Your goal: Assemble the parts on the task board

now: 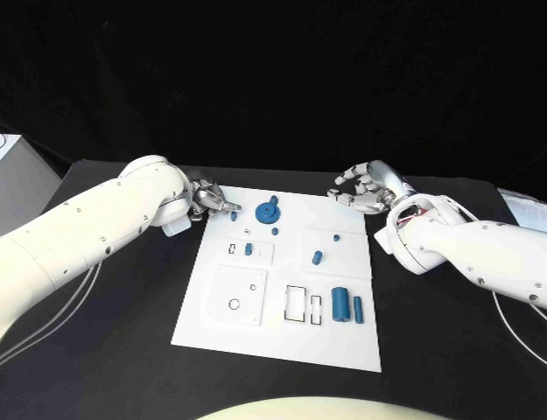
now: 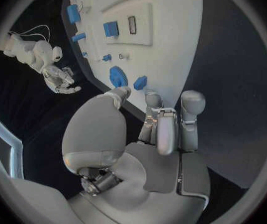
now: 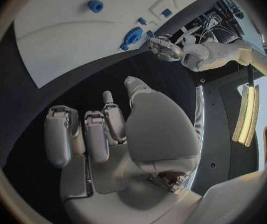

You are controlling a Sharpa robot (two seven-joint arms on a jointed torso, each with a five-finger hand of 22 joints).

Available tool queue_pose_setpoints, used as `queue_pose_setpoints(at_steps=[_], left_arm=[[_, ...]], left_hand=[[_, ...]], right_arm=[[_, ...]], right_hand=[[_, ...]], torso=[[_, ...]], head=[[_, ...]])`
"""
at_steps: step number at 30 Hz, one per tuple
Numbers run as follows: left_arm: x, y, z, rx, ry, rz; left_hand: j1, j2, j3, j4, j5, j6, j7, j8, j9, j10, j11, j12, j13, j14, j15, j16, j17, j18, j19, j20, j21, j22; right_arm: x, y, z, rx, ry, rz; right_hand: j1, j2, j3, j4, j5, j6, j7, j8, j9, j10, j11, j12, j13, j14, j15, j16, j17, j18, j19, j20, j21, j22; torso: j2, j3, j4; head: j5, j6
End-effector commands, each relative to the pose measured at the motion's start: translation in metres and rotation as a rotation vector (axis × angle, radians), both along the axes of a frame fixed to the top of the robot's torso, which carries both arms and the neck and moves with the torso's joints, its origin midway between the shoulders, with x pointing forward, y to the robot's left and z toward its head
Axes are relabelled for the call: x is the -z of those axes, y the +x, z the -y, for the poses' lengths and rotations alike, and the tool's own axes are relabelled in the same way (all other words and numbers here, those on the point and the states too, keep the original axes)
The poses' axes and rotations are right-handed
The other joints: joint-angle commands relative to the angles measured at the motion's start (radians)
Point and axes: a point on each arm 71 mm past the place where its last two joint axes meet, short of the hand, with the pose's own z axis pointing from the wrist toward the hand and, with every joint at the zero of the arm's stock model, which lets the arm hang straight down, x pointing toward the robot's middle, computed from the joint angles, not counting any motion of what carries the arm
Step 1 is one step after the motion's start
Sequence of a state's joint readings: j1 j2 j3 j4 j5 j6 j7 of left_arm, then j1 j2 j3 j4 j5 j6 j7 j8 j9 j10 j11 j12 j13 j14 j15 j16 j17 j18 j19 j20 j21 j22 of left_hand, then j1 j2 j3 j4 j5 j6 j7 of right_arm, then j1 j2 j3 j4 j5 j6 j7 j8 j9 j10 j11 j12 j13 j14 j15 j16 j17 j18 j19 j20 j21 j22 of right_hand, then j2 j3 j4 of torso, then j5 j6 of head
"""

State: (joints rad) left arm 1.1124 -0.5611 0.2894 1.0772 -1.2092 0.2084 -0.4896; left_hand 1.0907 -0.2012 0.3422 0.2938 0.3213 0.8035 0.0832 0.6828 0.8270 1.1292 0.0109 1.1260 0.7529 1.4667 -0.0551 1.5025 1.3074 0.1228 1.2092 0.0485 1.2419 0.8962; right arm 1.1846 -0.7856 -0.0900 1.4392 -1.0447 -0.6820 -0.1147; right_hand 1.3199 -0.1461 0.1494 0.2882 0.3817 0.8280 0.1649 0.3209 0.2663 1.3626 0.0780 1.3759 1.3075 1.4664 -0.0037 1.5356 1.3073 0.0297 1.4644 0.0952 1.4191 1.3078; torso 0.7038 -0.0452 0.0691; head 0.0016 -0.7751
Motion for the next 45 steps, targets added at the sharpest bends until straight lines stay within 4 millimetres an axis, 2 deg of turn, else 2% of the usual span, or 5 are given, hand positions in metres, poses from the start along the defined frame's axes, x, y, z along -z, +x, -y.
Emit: queue_pose_setpoints(at_steps=[1, 12, 17, 30, 45], left_arm=[[-0.0001, -0.0002, 0.0049, 0.022, -0.009, -0.01], [0.0003, -0.0009, 0.0064, 0.028, -0.017, -0.019], [0.0007, -0.0013, 0.0058, 0.031, -0.015, -0.025], [0.0023, -0.0019, 0.0046, 0.04, -0.002, -0.04], [0.0033, -0.0016, 0.0035, 0.033, -0.009, -0.043]], left_hand=[[-0.01, 0.003, -0.006, 0.0, -0.007, -0.004, 0.002, -0.003, -0.001, -0.002, 0.002, 0.006, 0.001, 0.051, 0.009, 0.001, 0.126, 0.008, 0.001, 0.007, 0.001, 0.001], [-0.01, 0.004, -0.007, 0.0, -0.009, -0.003, 0.002, -0.004, -0.002, -0.002, 0.003, 0.007, 0.001, 0.05, 0.009, 0.001, 0.126, 0.008, 0.0, 0.008, 0.0, 0.0], [-0.001, 0.007, -0.006, -0.002, -0.012, 0.002, 0.001, -0.005, -0.005, -0.003, 0.003, 0.009, 0.002, 0.05, 0.01, 0.002, 0.127, 0.007, 0.001, 0.009, 0.002, 0.003], [0.024, 0.013, -0.001, -0.003, -0.012, 0.01, 0.0, -0.005, -0.01, -0.009, 0.002, 0.01, -0.002, 0.048, 0.01, 0.0, 0.122, 0.009, -0.004, 0.011, -0.001, -0.002], [0.097, 0.048, 0.025, -0.005, -0.01, 0.014, -0.002, -0.008, -0.021, -0.013, 0.0, 0.016, -0.001, 0.047, 0.008, 0.003, 0.124, 0.009, -0.006, 0.012, 0.002, 0.003]], right_arm=[[-0.0007, -0.0003, -0.0012, -0.007, -0.001, 0.009], [-0.0005, 0.0002, -0.0019, -0.008, -0.002, 0.008], [-0.0003, 0.0004, -0.0023, -0.009, -0.002, 0.007], [-0.0001, 0.0007, -0.0029, -0.011, -0.003, 0.006], [-0.0001, 0.0007, -0.0031, -0.011, -0.002, 0.006]], right_hand=[[-0.007, -0.001, 0.005, 0.001, 0.003, -0.008, -0.001, 0.0, -0.001, 0.0, 0.001, 0.0, 0.05, 0.087, 0.005, -0.003, 0.2, 0.007, 0.05, 0.006, -0.002, 0.149], [-0.007, -0.001, 0.005, 0.001, 0.003, -0.008, -0.001, 0.0, -0.001, 0.0, 0.001, 0.0, 0.05, 0.087, 0.005, -0.003, 0.2, 0.007, 0.05, 0.006, -0.002, 0.149], [-0.007, -0.001, 0.005, 0.001, 0.003, -0.008, -0.001, 0.0, -0.001, 0.0, 0.001, 0.0, 0.05, 0.087, 0.005, -0.003, 0.2, 0.007, 0.05, 0.006, -0.002, 0.149], [-0.008, -0.001, 0.006, 0.001, 0.004, -0.007, -0.001, 0.0, -0.002, 0.002, 0.001, 0.001, 0.051, 0.087, 0.005, -0.002, 0.201, 0.007, 0.051, 0.005, 0.0, 0.15], [-0.008, -0.001, 0.006, 0.001, 0.004, -0.007, -0.001, 0.0, -0.002, 0.002, 0.001, 0.001, 0.051, 0.087, 0.005, -0.002, 0.201, 0.007, 0.051, 0.005, 0.0, 0.15]], torso=[[0.001, -0.001, 0.0005], [0.001, -0.0008, 0.0021], [0.001, -0.0006, 0.0006], [0.002, -0.0006, 0.0003], [0.003, -0.0006, 0.0008]], head=[[-0.001, -0.001], [-0.002, -0.007], [0.0, -0.009], [0.0, -0.008], [-0.001, -0.008]])
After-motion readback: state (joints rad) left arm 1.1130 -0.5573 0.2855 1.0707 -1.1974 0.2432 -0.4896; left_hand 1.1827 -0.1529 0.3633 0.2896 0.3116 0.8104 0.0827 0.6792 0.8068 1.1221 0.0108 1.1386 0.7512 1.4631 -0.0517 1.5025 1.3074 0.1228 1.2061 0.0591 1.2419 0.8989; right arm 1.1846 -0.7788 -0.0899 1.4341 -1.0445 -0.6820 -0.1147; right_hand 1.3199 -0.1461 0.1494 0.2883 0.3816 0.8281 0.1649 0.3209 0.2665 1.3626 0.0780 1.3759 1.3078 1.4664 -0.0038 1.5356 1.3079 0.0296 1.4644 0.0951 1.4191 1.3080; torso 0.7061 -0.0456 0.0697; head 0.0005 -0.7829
